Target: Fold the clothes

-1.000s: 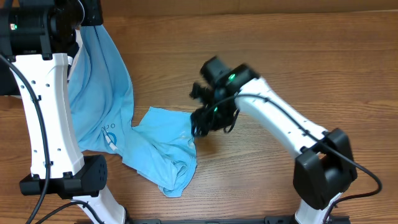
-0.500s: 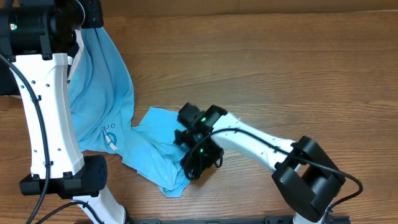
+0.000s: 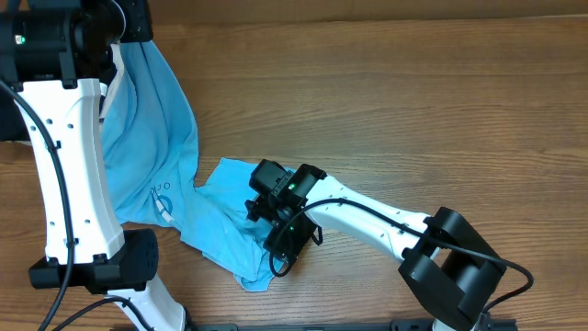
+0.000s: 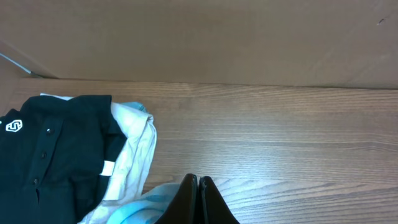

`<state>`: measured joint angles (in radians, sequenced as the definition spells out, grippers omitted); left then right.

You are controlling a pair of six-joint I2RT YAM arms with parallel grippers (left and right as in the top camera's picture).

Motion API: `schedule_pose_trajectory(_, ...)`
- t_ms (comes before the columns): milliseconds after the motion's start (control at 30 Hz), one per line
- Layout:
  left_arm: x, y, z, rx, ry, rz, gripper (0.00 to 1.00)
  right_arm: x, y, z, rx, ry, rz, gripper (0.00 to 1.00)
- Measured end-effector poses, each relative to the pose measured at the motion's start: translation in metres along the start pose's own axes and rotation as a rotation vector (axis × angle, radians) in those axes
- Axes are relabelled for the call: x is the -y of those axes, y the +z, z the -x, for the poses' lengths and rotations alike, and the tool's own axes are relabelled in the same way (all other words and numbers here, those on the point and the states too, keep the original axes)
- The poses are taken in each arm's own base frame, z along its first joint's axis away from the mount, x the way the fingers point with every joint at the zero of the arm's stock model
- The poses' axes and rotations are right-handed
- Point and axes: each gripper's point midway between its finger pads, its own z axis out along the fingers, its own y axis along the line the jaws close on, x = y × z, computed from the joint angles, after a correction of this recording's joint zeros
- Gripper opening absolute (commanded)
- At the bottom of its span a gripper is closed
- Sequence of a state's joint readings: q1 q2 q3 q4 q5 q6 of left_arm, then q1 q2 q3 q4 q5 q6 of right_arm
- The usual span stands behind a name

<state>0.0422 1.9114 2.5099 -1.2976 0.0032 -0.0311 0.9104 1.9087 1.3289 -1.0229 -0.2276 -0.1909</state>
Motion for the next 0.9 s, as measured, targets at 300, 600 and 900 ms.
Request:
schedule_pose_trajectory(300, 0.0, 0.0, 0.0, 0.0, 0.0, 0.0, 0.04, 0.031, -0.012, 0.003, 0.029, 0.214, -0.014, 0.6)
schedule_pose_trajectory(600, 0.0, 0.0, -0.003, -0.013, 0.0, 0.0, 0.04, 0.06, -0.073, 0.095, 0.411, 0.529, 0.121, 0.55)
schedule_pose_trajectory(900, 0.0, 0.003, -0.004, -0.018, 0.0, 0.001, 0.04, 0.093, -0.018, 0.064, 0.235, 0.938, -0.001, 0.53)
